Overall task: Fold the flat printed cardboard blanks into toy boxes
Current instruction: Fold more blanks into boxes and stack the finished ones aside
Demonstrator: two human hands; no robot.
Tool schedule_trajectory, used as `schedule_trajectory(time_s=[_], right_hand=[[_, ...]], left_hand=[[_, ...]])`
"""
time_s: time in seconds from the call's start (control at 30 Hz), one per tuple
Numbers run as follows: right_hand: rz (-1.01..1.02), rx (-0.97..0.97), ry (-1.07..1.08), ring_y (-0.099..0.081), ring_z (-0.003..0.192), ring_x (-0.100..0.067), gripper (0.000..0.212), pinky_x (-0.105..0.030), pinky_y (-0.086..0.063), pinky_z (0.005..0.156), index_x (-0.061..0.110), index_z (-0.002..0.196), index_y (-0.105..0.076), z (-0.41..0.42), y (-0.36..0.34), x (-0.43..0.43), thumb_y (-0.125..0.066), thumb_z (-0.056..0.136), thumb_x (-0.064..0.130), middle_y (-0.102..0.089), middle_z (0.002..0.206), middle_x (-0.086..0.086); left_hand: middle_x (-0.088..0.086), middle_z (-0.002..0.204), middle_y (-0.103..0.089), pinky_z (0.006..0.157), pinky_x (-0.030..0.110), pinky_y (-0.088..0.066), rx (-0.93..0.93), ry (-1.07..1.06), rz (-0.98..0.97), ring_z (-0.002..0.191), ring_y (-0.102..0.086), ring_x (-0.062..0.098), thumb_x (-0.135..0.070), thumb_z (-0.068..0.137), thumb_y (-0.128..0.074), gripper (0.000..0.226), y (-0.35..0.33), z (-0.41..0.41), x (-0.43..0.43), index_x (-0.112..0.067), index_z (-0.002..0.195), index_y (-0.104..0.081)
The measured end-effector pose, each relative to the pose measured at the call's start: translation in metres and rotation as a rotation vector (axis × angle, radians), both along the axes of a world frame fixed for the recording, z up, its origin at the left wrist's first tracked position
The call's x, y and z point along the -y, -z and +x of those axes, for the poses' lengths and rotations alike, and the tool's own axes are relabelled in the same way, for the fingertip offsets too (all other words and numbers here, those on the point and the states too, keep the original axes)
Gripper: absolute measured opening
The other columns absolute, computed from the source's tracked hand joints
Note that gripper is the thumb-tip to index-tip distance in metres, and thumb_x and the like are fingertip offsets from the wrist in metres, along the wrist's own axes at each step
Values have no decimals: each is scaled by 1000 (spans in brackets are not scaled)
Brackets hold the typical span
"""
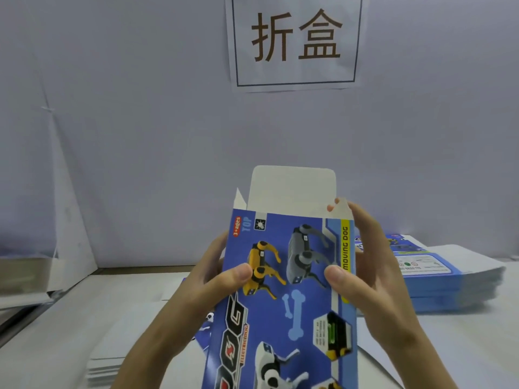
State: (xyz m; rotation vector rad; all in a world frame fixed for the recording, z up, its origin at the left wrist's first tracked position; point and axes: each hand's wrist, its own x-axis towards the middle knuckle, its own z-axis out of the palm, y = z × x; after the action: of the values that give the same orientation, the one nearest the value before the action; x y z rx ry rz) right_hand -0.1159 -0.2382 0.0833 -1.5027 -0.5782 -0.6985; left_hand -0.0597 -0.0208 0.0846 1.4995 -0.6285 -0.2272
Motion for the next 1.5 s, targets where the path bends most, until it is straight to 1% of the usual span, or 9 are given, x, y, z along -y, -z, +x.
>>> schedule_trajectory(time_s=[0.2, 0.33, 0.43, 0.67, 0.77, 0.9, 1.07, 1.2, 1.5], right_hand=[[-66, 8, 76, -66, 100, -26, 49, -40, -59, 69, 35, 121, -52, 1, 7, 1, -64, 73, 38, -67, 109, -1], [-86, 6, 63, -58, 117, -25, 62, -43, -53, 88, 39, 132, -47, -1, 1, -5, -65, 72, 38, -55, 131, -3], [-67, 73, 95, -47, 129, -9, 76, -21, -46, 96, 44, 138, -42, -2, -2, -7, -65, 67, 33, -37, 148, 2], [292, -113, -328, -59, 118, -12, 74, -22, -51, 88, 23, 139, -51, 1, -8, -11, -71, 75, 55, -64, 128, 3], [365, -178, -293, -59, 119, -15, 76, -22, -51, 86, 21, 135, -55, 7, -9, -14, -67, 74, 66, -63, 129, -3], [357, -325, -80, -67, 101, -15, 65, -28, -51, 81, 14, 135, -50, 19, -5, -17, -66, 75, 32, -69, 115, -2], [245, -384, 1, -62, 52, 4, 42, -11, -45, 54, -6, 139, -37, 30, -15, -18, -25, 99, -3, -66, 52, 9], [169, -427, 94, -53, 38, 6, 42, -12, -43, 49, -13, 139, -30, 27, -20, -23, -21, 99, -7, -53, 34, 4], [172, -561, 151, -67, 76, 2, 26, -11, -48, 61, 35, 110, -63, 19, 7, -16, -46, 98, 18, -73, 94, 15]], left_hand=[[2, 109, -72, 65, 29, -58, -15, 101, -68, 91, -72, 29, -65, 40, -85, 68, -3, -3, -3, -49, 102, -64], [3, 111, -71, 67, 30, -58, 70, 93, -119, 93, -71, 29, -63, 43, -87, 73, -6, -3, -8, -47, 110, -61], [0, 111, -71, 70, 26, -57, 201, 87, -130, 96, -71, 24, -49, 48, -91, 69, -7, -7, -10, -45, 110, -62], [-13, 145, -45, 90, 27, -52, 536, -155, 4, 130, -48, 10, -31, 61, -84, 102, -7, -7, -5, -44, 145, -29], [-20, 135, -52, 75, 12, -52, 433, -216, 126, 121, -54, 6, -37, 62, -87, 96, -5, -4, -3, -50, 141, -33], [-28, 91, -69, 58, 8, -50, 104, -69, 169, 87, -66, -5, -56, 40, -82, 86, 1, -5, 5, -34, 117, -50], [10, 108, -71, 65, 18, -55, -180, -2, -225, 114, -61, 28, -72, 61, -70, 80, 1, -2, 17, -13, 114, -62], [4, 117, -70, 93, 38, -52, -142, -12, -208, 109, -65, 24, -59, 72, -56, 69, 8, 1, 17, -21, 130, -57], [5, 113, -69, 97, 36, -48, -122, -106, -37, 101, -66, 23, -64, 68, -54, 74, -3, -11, 38, -26, 132, -51]])
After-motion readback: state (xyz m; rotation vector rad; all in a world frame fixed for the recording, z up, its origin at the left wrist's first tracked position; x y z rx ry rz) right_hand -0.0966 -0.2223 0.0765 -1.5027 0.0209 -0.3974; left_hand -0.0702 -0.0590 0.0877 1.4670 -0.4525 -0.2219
